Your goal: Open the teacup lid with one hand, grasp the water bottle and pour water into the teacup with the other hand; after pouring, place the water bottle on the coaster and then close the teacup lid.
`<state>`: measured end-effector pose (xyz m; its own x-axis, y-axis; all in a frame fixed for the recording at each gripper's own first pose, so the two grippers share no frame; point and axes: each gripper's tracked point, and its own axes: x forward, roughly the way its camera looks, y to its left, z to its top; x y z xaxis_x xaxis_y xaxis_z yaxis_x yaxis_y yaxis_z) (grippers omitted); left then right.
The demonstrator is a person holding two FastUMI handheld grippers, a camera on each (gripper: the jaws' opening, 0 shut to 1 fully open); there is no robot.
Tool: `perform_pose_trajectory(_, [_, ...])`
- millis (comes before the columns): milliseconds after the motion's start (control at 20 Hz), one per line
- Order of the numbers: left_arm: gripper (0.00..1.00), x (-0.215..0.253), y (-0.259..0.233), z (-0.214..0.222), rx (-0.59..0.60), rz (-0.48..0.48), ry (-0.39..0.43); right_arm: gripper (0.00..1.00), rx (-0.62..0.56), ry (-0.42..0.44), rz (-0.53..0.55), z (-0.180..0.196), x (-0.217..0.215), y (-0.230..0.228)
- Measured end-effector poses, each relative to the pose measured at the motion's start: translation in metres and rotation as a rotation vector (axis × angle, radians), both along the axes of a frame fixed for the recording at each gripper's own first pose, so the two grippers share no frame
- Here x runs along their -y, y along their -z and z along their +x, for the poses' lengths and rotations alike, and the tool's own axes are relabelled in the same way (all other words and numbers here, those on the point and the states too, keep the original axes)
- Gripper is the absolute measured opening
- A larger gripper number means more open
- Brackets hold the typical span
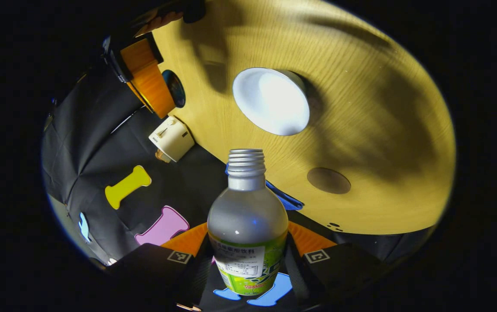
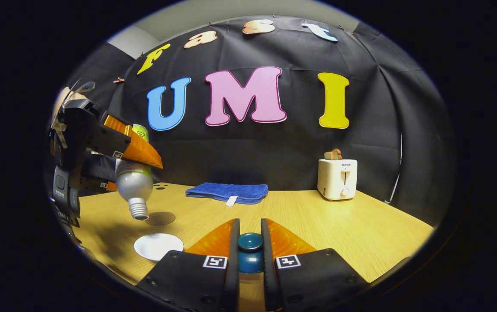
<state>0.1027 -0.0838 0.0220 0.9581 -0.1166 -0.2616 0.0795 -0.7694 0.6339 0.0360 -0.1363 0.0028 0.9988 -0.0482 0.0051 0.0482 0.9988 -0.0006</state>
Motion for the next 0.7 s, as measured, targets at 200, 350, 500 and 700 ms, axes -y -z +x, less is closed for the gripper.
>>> perform_pose_trajectory(200, [0.79,0.008,-0.001,-0.010,0.021,-0.231,0.047,0.26,0.000,0.000,0.000,0.000,0.000,0.000])
perform_pose_trajectory(350, [0.79,0.001,-0.013,-0.020,0.063,-0.530,0.032,0.26,0.000,0.000,0.000,0.000,0.000,0.000])
perform_pose_trajectory(500, [0.79,-0.015,-0.032,-0.039,0.114,-0.915,-0.011,0.26,0.000,-0.001,0.000,-0.001,0.000,0.000])
perform_pose_trajectory(700, [0.79,-0.042,-0.052,-0.039,0.085,-1.478,-0.090,0.26,0.000,-0.001,0.000,0.000,0.000,0.000])
